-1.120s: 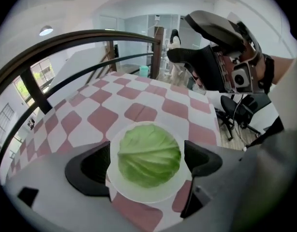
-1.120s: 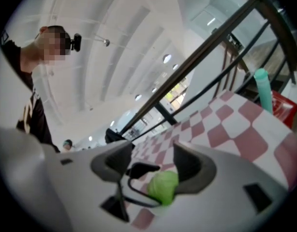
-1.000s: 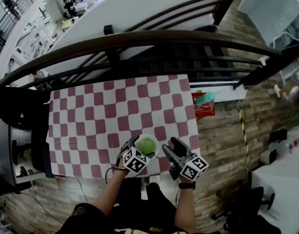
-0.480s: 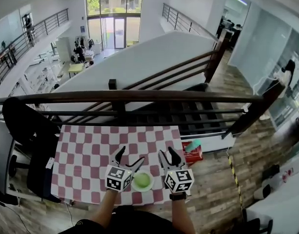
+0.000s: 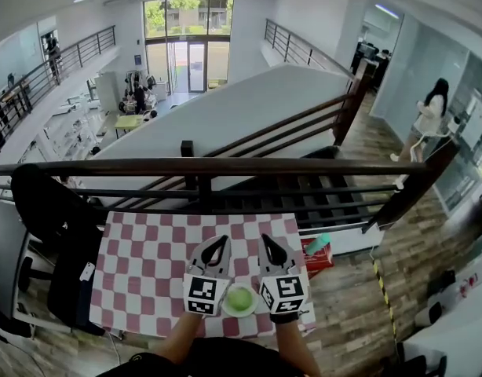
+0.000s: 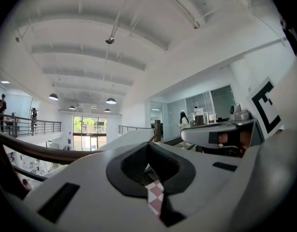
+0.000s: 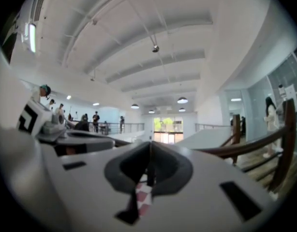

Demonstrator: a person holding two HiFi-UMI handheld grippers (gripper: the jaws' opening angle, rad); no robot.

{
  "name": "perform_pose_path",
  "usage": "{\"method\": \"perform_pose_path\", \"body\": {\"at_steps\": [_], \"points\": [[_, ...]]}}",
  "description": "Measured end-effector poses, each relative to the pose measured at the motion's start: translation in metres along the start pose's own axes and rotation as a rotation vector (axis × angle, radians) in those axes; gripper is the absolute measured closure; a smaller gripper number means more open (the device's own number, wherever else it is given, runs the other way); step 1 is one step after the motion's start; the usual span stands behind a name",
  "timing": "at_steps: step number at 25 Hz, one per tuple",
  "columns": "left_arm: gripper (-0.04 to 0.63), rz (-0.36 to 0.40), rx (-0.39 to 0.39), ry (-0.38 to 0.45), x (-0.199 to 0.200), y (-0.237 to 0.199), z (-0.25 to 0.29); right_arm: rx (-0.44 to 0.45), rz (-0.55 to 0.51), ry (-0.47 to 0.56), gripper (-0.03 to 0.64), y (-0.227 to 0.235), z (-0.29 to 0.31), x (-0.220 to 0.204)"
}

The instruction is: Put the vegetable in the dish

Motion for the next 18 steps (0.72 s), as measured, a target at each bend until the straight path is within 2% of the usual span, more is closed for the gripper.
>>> {"method": "perform_pose_path", "body": {"at_steps": [9,18], "points": [[0.578,-0.064,-0.074,0.052,0.004,0.009,0.008,-0.038,-0.050,0.009,0.598,-0.003,-0.010,0.003],[0.578,-0.057,-0.103,0.048,-0.004,0.032,0.008,-0.093,-0.060,-0.003,0.597,0.019,-0.035,0.001]]}}
Point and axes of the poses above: the fingertips, and each gripper's own axes: z forward along the fingers, y to its right, x out of its top, the point moved 4 cm from there along -z, backward along the fingers, and after that the axes turned 11 degrees about -x, right-handed, at the moved point
